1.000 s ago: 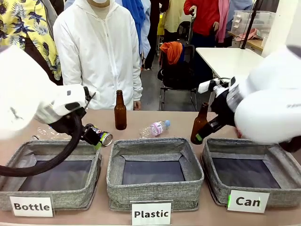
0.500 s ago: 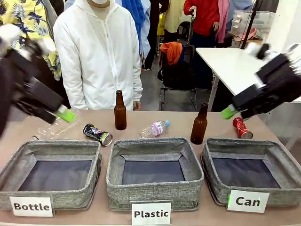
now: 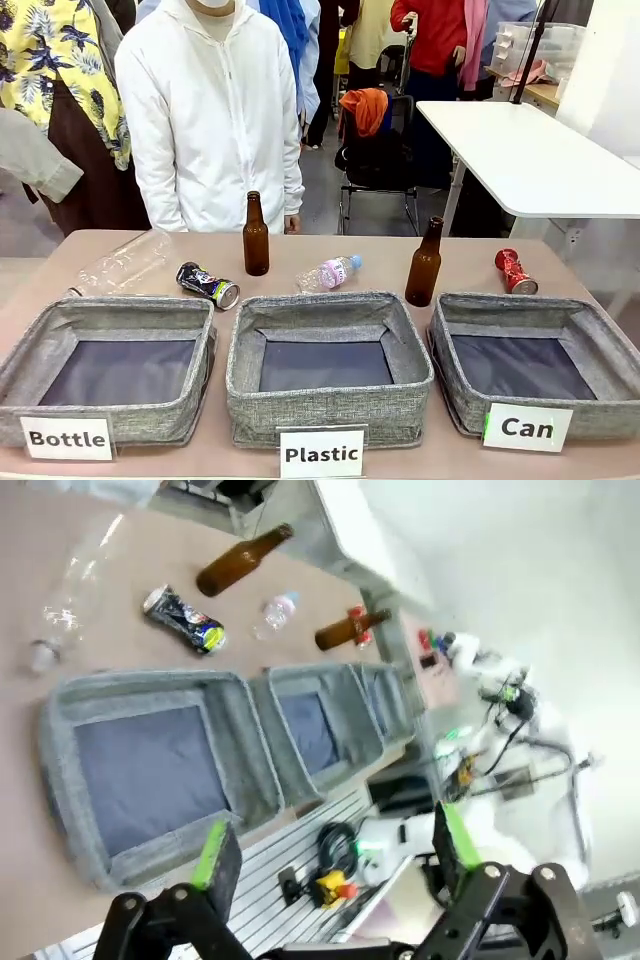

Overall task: Sort the can waste into the basket.
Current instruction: Pick up the can waste from the table and place it in the right Fabric basket.

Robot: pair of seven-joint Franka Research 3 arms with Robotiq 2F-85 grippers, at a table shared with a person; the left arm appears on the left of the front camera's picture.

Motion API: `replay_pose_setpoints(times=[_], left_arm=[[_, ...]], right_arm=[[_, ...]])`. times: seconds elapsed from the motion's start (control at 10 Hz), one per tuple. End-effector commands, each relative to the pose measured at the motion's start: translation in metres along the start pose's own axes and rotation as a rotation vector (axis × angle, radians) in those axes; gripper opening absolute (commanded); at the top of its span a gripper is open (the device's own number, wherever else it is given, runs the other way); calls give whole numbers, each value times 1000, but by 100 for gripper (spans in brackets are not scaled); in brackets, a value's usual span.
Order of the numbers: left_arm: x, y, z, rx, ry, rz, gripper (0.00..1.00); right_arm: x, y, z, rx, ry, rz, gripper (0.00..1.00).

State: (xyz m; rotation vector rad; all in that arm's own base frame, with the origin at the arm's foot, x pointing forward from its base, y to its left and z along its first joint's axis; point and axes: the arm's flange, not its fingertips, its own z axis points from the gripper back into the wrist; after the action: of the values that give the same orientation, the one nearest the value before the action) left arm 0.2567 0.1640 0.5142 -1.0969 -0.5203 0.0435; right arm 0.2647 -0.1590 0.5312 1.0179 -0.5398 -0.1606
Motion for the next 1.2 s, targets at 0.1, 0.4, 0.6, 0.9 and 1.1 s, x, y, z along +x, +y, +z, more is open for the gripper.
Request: replay_pose_setpoints(times=[0.1,0.4,0.6,0.9,1.1], left_arm=[[-45,49,-24,-156,-132,120,100],[-46,37,-61,-192,-192,206,100],[-43,19,-90,-147,-210,234,100],[31,45,-38,-183,-175,227,100],[31,45,-38,-183,-175,227,100]], right_arm=[[-19,-72,20,87,-148,-135,100],[-31,-112,34,-26,-280,-317,100],[-39,-119,34,-101,-348,-368,100],[-15,-128,60,-27,-272,-349,100],[-15,-128,60,-27,-272,-349,100]])
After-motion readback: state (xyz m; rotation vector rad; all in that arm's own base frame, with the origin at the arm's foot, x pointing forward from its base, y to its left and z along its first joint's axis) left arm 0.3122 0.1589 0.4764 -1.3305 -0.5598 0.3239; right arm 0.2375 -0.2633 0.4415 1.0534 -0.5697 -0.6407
